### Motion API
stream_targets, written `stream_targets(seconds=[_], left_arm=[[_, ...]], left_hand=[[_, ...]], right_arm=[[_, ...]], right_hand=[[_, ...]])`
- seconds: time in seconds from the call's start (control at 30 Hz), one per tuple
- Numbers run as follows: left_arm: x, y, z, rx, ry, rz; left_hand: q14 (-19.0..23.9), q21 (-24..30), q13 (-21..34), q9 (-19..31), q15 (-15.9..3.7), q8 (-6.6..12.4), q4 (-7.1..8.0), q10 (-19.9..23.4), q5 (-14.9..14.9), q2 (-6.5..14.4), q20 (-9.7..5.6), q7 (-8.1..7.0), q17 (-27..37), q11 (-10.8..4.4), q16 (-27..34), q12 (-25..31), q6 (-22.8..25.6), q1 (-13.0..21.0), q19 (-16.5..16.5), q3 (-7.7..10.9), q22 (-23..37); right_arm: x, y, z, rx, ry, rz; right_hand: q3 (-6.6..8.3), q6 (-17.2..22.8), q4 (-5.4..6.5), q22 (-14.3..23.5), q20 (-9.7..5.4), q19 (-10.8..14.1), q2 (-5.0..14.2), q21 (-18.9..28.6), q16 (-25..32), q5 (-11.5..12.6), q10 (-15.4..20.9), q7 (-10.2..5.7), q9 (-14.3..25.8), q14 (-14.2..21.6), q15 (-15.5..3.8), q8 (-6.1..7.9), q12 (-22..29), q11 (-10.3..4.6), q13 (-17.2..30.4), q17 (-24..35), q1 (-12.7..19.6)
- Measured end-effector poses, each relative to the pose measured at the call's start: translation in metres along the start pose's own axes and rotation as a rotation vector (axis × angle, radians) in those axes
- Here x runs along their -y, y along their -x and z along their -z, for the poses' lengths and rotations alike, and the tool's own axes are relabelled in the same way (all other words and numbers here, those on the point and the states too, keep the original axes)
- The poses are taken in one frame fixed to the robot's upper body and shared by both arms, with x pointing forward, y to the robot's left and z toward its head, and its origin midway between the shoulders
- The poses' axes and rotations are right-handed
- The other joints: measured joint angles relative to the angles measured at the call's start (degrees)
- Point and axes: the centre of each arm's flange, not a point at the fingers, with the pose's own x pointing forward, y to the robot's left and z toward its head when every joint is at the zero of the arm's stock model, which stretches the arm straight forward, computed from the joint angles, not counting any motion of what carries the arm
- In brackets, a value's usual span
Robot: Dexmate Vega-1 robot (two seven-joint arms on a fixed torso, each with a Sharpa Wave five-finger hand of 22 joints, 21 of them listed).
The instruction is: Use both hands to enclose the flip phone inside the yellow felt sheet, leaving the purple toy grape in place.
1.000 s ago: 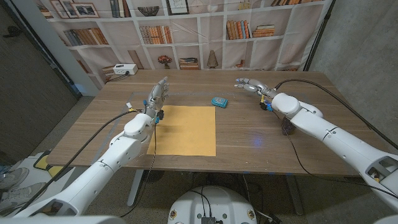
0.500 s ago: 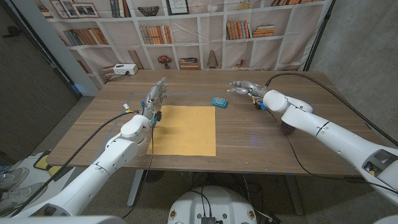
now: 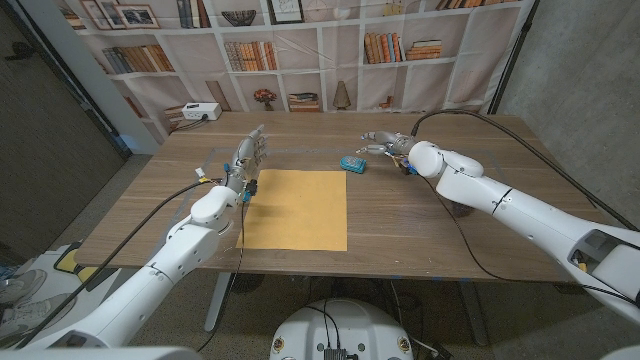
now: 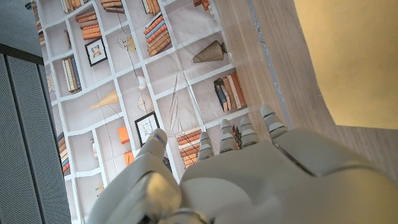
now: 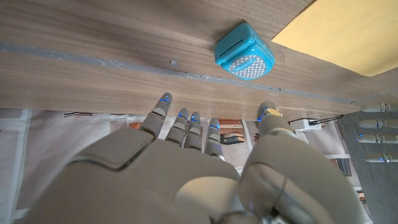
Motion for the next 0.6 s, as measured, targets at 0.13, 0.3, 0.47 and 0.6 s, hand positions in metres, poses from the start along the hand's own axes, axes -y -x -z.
stream_targets(seconds=[0.13,0.3,0.47,0.6], left_arm=[[-0.001,0.001,0.0,0.0,0.002,-0.001],[-0.002,0.0,-0.001,0.002,0.003,-0.001],[-0.004,0.0,0.0,-0.001,0.003,0.0],[-0.005,-0.003,-0.001,0.001,0.002,0.001]], left_hand=[[0.0,0.0,0.0,0.0,0.0,0.0,0.0,-0.2,0.0,-0.01,0.0,0.0,0.0,0.2,0.0,0.0,0.0,-0.01,0.0,0.0,0.0],[0.0,0.0,0.0,0.0,0.0,0.0,0.0,-0.2,0.0,-0.25,0.0,0.0,-0.01,0.2,0.0,0.0,0.0,-0.25,0.0,0.0,0.0],[0.0,0.0,-0.01,0.0,0.0,0.0,0.0,-0.32,0.0,-0.24,0.0,0.0,-0.01,0.07,0.0,0.0,0.0,-0.24,0.0,0.0,0.09],[0.0,-0.21,-0.01,0.0,0.0,0.0,0.0,-0.41,0.0,0.06,0.0,0.0,-0.01,-0.02,0.0,0.0,0.0,-0.55,0.0,0.0,0.28]], right_arm=[[-0.001,-0.004,-0.004,-0.01,0.031,-0.021],[-0.003,-0.01,-0.009,-0.019,0.061,-0.051],[-0.008,-0.014,-0.014,-0.029,0.085,-0.092],[-0.011,-0.017,-0.015,-0.039,0.098,-0.118]], right_hand=[[0.24,0.0,-0.24,0.0,-0.32,0.32,0.3,0.21,0.0,0.0,0.21,0.0,0.0,0.41,-0.41,0.0,0.0,-0.21,-0.28,-0.01,0.62],[0.24,0.0,-0.24,0.0,-0.32,0.32,0.0,0.21,0.0,0.29,0.42,0.0,0.0,0.41,-0.41,0.0,0.0,-0.41,-0.28,-0.27,1.37],[0.07,-0.32,-0.4,0.0,-0.62,0.62,0.0,0.21,0.0,0.29,0.41,-0.32,0.0,0.41,-0.41,0.0,0.0,-0.41,-0.27,-0.27,1.37],[0.0,-0.63,-0.47,0.0,-0.62,0.62,0.0,0.21,0.0,0.29,0.41,-0.19,0.0,0.41,-0.41,0.0,0.0,-0.41,-0.27,-0.27,1.36]])
